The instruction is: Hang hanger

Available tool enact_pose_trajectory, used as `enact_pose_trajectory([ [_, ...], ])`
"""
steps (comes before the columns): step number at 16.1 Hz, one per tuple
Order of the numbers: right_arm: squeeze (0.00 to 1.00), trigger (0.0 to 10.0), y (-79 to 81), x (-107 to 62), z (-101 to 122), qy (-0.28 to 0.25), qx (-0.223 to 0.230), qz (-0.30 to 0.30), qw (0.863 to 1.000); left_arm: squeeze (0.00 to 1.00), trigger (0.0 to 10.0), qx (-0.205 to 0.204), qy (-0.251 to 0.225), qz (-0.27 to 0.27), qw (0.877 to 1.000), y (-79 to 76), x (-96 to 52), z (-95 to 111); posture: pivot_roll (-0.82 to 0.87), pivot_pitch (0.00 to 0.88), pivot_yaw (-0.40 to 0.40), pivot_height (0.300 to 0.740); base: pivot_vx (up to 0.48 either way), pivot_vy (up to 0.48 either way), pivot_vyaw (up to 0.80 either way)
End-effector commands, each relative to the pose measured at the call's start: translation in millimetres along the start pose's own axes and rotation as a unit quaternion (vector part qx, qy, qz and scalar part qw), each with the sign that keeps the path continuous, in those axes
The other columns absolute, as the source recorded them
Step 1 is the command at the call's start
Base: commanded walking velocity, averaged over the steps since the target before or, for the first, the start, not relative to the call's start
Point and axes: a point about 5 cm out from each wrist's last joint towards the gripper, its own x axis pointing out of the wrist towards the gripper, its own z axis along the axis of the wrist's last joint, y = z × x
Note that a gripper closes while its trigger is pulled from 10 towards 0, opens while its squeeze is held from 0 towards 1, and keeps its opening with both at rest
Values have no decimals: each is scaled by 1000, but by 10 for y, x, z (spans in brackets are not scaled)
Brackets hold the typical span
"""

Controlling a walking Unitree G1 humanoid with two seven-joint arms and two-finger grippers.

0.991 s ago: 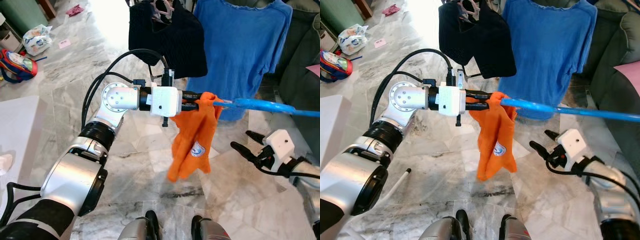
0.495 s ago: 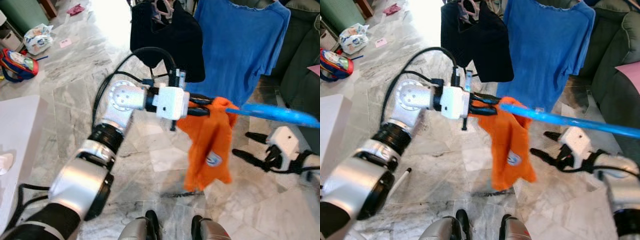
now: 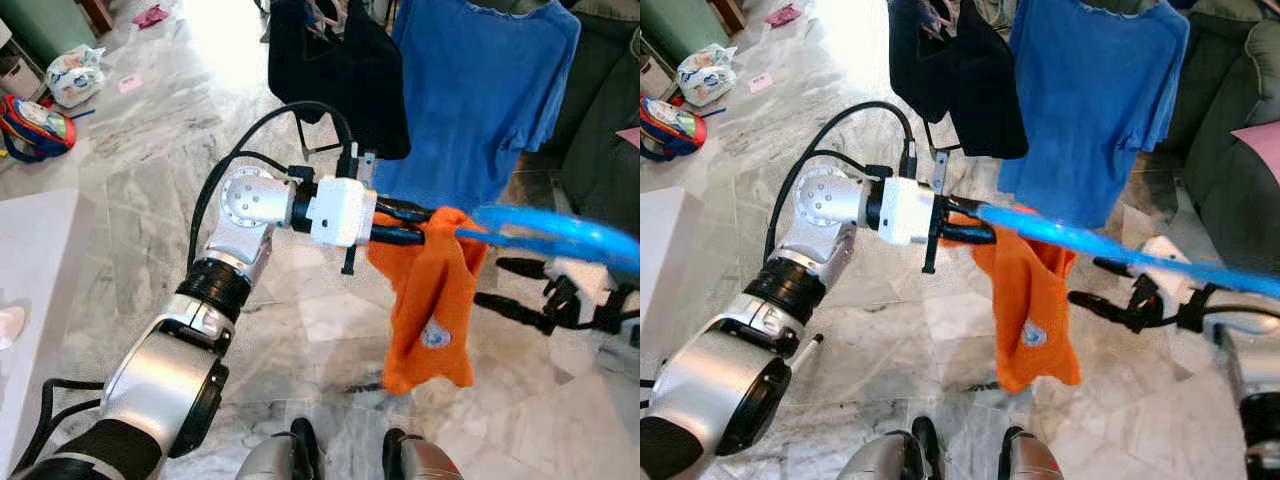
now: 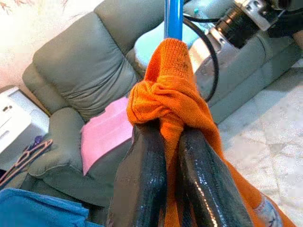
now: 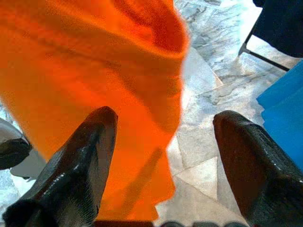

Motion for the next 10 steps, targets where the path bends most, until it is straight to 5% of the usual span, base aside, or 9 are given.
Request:
enact_pose_trajectory([
  [1, 0, 10000, 2, 13, 8, -6, 14, 17, 1000, 0, 10000, 4, -13, -9, 1000, -29, 21, 35, -30, 267, 144, 740, 0, 0, 0],
  [3, 0, 10000, 38, 106, 50, -23, 36, 54, 998, 0, 10000, 1, -25, -11, 1000, -40, 58, 62, -28, 269, 140, 740, 0, 0, 0],
  [4, 0, 0, 47, 137, 61, -28, 37, 62, 997, 0, 10000, -2, -30, -10, 1000, -36, 68, 80, -25, 270, 137, 740, 0, 0, 0],
  [10, 0, 0, 197, 457, 91, -41, 50, 121, 991, 0, 10000, 2, -57, -15, 998, -16, 168, 188, -5, 273, 120, 740, 0, 0, 0],
])
